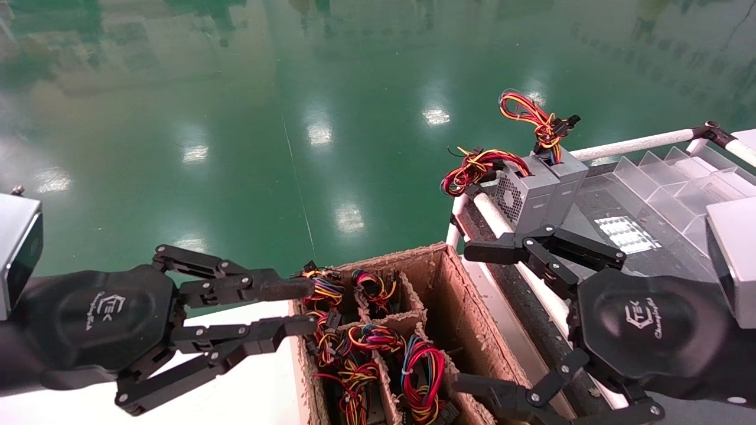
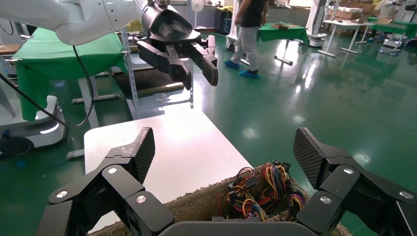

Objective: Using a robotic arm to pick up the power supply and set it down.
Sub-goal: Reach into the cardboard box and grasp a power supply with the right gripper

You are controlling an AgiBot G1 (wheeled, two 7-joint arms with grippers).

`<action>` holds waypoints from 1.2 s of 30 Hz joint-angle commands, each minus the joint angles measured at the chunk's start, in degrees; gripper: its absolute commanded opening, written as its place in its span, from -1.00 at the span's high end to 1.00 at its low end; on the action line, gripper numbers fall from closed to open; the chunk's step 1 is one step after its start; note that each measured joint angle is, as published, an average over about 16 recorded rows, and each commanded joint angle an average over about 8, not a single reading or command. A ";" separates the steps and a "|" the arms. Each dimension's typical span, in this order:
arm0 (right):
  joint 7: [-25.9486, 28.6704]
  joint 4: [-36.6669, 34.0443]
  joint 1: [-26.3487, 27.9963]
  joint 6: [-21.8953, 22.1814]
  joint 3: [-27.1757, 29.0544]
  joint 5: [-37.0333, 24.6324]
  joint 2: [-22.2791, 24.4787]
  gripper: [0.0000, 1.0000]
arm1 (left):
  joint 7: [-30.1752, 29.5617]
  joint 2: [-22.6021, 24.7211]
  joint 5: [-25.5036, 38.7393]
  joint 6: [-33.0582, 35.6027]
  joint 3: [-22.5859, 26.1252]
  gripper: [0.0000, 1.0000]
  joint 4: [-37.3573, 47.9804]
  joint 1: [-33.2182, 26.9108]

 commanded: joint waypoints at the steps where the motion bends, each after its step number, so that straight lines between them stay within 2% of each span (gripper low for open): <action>1: 0.00 0.00 0.00 0.00 0.00 0.00 0.00 -1.00 | 0.00 0.00 -0.01 0.00 0.00 -1.00 0.00 0.00; 16: 1.63 -0.82 -0.37 -0.13 -1.27 -2.22 1.16 -1.00 | 0.04 0.00 -0.04 0.01 0.05 -1.00 0.05 -0.03; 26: 7.52 -0.95 1.16 -3.98 -7.66 -8.57 0.71 -1.00 | 0.06 -0.02 -0.07 0.00 0.10 -1.00 0.06 -0.05; 32: 8.41 0.34 2.80 -5.06 -13.30 -12.92 0.14 -1.00 | 0.07 -0.03 -0.08 -0.01 0.12 -1.00 0.06 -0.05; 33: 8.23 0.44 3.06 -5.04 -14.16 -13.55 0.09 -0.87 | 0.08 -0.03 -0.09 -0.02 0.13 -1.00 0.06 -0.05; 36: 7.32 0.35 3.86 -4.84 -16.42 -15.44 -0.08 -0.12 | 0.08 -0.04 -0.09 -0.02 0.14 -1.00 0.06 -0.06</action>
